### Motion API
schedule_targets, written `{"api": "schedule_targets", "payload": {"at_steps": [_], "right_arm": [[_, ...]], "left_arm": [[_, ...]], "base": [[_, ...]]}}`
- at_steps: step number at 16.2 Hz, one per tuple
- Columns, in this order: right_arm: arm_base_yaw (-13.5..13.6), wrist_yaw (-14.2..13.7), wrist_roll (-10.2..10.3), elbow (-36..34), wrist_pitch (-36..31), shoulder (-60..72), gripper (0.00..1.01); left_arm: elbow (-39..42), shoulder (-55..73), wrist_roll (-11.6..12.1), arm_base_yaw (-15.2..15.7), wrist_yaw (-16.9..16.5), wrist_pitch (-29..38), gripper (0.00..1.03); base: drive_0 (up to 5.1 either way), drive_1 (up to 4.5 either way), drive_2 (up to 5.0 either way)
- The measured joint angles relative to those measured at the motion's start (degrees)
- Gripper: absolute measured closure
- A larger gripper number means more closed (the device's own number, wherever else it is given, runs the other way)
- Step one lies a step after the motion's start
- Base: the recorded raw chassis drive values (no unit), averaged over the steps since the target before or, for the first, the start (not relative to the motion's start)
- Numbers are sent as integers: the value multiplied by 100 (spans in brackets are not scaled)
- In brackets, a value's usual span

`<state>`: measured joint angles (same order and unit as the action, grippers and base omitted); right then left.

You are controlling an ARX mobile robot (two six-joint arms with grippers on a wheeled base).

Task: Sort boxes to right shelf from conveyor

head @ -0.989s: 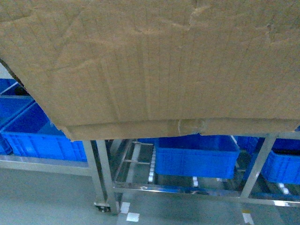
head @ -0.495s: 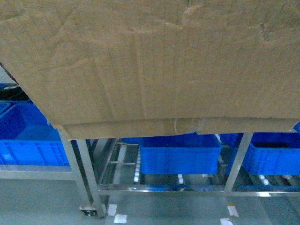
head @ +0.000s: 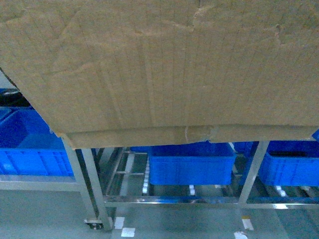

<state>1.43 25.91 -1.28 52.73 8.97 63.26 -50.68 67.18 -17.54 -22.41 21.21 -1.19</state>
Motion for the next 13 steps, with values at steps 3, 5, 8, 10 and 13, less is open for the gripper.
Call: {"api": "schedule_targets", "payload": {"at_steps": [3,5,8,10,13], "right_arm": [[0,0,0,0,0,0,99],[0,0,0,0,0,0,99],[0,0,0,0,0,0,99],[0,0,0,0,0,0,99],[0,0,0,0,0,0,99]], "left_arm": [[0,0,0,0,0,0,100],[0,0,0,0,0,0,100],[0,0,-2,0,0,0,100],[0,0,0,0,0,0,100],[0,0,0,0,0,0,100]], "base": [[-181,-181,-181],[-181,-181,-181],[-121,-121,-121],[0,0,0],[0,0,0]]}}
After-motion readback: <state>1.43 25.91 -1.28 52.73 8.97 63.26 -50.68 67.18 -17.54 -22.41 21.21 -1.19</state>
